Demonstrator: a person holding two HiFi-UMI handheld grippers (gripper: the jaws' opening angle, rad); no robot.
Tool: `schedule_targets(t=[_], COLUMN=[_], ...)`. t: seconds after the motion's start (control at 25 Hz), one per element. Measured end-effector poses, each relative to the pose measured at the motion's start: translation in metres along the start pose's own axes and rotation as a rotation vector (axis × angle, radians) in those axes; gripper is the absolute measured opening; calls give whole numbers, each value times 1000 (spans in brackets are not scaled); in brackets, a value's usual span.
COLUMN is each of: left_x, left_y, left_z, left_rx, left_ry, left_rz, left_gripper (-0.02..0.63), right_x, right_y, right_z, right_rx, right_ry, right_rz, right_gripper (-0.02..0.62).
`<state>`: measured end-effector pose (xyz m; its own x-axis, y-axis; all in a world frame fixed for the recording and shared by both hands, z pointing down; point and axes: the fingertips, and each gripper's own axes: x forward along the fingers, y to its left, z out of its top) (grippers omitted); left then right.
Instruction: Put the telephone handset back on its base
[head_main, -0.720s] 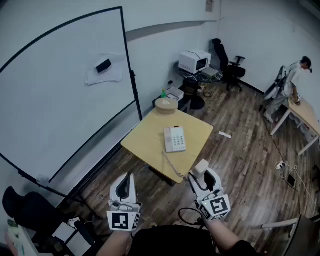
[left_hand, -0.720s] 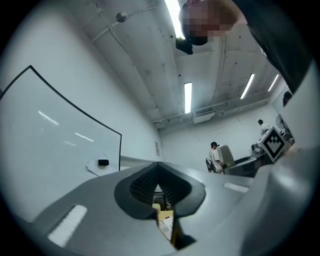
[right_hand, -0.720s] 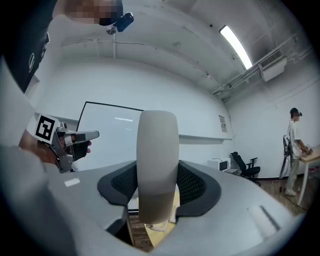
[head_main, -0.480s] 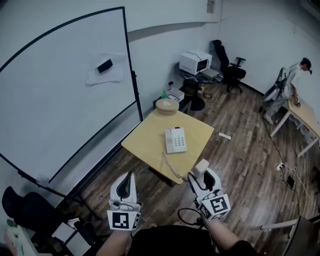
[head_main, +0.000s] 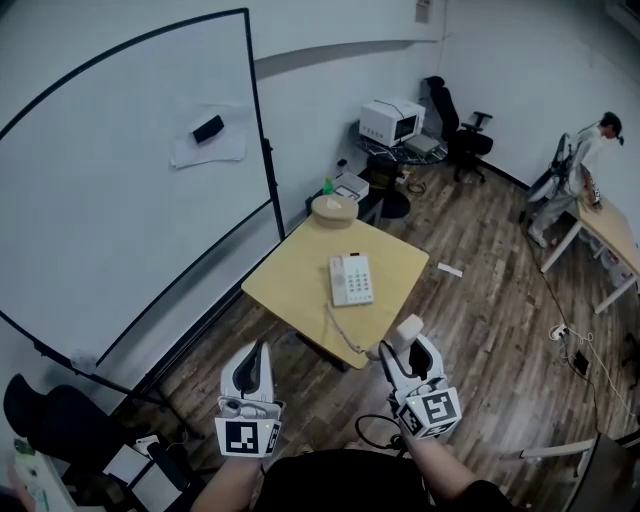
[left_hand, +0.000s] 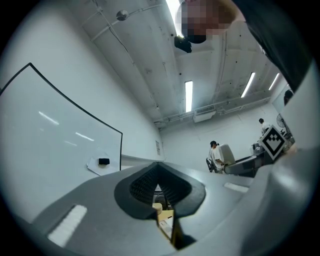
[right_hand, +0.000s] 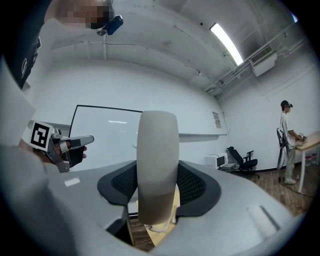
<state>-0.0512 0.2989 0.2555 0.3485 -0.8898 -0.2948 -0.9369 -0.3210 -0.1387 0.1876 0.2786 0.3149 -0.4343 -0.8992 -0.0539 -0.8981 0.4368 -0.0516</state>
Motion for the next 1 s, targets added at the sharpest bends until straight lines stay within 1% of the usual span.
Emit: schedule_targets(t=[0.24, 0.48, 0.6, 0.72, 0.84, 1.0], left_x=[13, 30, 45, 65, 95, 142], left_y=[-14, -4, 7, 22, 44, 75], left_z=[-7, -21, -32, -43, -56, -76], left_rx=[22, 36, 37, 35, 20, -13], left_ry=[7, 17, 28, 34, 8, -10], left_rz=[10, 44, 54, 44, 39, 11], left_gripper=[0, 0, 0, 0, 0, 0], right_x=[3, 27, 46, 69, 99, 144], right_y=[-11, -22, -27, -31, -39, -45], right_z=[-3, -9, -15, -16, -15, -16], right_rx=[-13, 8, 17, 10, 0, -18], right_ry=[-6, -5, 4, 7, 7, 16], right_rz=[28, 54, 59, 48, 27, -7], right_gripper=[230, 229, 229, 229, 229, 229])
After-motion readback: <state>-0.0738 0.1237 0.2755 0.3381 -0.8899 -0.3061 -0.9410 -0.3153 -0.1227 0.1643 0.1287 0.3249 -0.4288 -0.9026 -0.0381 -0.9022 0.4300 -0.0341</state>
